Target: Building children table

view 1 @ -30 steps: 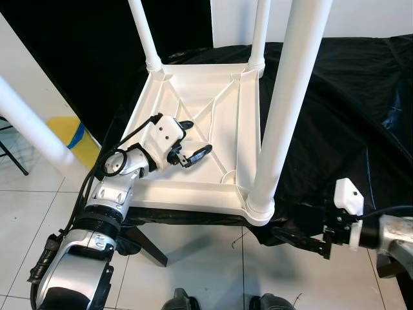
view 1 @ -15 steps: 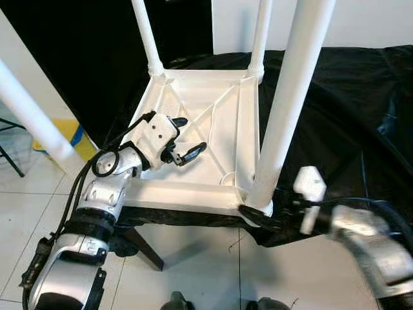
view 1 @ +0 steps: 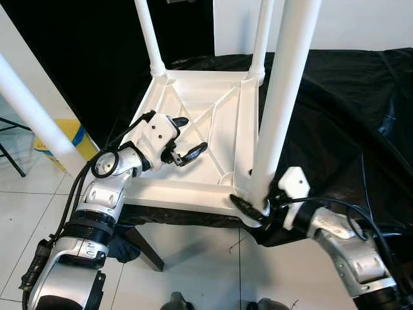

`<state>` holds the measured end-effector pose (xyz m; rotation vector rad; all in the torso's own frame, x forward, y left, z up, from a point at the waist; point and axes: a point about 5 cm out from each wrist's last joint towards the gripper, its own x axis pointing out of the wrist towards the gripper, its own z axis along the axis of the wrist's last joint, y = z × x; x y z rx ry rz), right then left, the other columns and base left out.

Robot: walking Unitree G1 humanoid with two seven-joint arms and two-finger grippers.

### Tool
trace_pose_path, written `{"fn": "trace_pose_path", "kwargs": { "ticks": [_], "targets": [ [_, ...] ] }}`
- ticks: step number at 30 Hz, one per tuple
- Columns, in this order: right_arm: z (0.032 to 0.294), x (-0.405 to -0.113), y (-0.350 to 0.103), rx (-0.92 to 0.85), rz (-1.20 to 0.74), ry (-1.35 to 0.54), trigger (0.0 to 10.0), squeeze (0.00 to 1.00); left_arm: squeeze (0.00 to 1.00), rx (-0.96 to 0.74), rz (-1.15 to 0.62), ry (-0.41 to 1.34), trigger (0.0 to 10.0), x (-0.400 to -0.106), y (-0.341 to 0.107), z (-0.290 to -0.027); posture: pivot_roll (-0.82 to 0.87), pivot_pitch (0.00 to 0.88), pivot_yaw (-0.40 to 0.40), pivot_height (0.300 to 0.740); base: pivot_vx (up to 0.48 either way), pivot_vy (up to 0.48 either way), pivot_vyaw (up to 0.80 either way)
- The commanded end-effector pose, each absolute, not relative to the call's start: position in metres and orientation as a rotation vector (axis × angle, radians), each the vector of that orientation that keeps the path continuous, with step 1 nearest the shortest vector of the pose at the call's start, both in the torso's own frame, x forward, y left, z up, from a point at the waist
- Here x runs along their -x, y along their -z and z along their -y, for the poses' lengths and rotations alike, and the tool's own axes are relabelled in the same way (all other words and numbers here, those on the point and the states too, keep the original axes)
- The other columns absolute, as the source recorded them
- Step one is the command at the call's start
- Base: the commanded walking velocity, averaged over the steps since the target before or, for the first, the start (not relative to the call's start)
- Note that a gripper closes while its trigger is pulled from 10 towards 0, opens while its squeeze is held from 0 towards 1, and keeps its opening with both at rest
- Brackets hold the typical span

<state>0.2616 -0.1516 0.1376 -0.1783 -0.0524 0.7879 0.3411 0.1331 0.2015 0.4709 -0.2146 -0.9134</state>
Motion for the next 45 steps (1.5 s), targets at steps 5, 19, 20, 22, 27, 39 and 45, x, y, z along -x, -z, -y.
{"fn": "trace_pose_path", "kwargs": {
  "ticks": [5, 19, 20, 22, 27, 39, 45],
  "targets": [
    [0.18, -0.279, -0.139, 0.201, 0.064, -0.673, 10.0, 0.0, 0.0, -0.446, 0.202, 0.913, 10.0, -0.338, -0.199, -0.132, -0.12, 0.062, 0.066, 0.74, 0.0, 0.0, 0.0],
    [0.21, -0.322, -0.145, 0.238, 0.085, -0.476, 10.0, 0.0, 0.0, -0.427, 0.186, 0.983, 10.0, -0.332, -0.196, -0.119, -0.12, 0.057, 0.071, 0.74, 0.0, 0.0, 0.0],
    [0.212, -0.326, -0.145, 0.226, 0.092, -0.445, 10.0, 0.0, 0.0, -0.416, 0.185, 1.004, 10.0, -0.329, -0.195, -0.116, -0.12, 0.057, 0.071, 0.74, 0.0, 0.0, 0.0],
    [0.212, -0.327, -0.145, 0.216, 0.098, -0.427, 10.0, 0.0, 0.0, -0.398, 0.185, 1.029, 10.0, -0.325, -0.195, -0.113, -0.12, 0.055, 0.073, 0.74, 0.0, 0.0, 0.0],
    [0.209, -0.328, -0.144, 0.181, 0.111, -0.417, 10.0, 0.0, 0.0, -0.351, 0.185, 1.078, 10.0, -0.315, -0.195, -0.105, -0.12, 0.053, 0.075, 0.74, 0.0, 0.0, 0.0],
    [0.202, -0.33, -0.142, 0.19, 0.132, -0.471, 0.0, 0.0, 0.0, -0.3, 0.162, 1.185, 10.0, -0.295, -0.188, -0.081, -0.12, 0.045, 0.081, 0.74, 0.0, 0.0, 0.0],
    [0.199, -0.331, -0.14, 0.195, 0.132, -0.471, 0.0, 0.0, 0.0, -0.27, 0.173, 1.17, 10.0, -0.295, -0.191, -0.073, -0.13, 0.036, 0.079, 0.74, 0.0, 0.0, 0.0]
  ]
}}
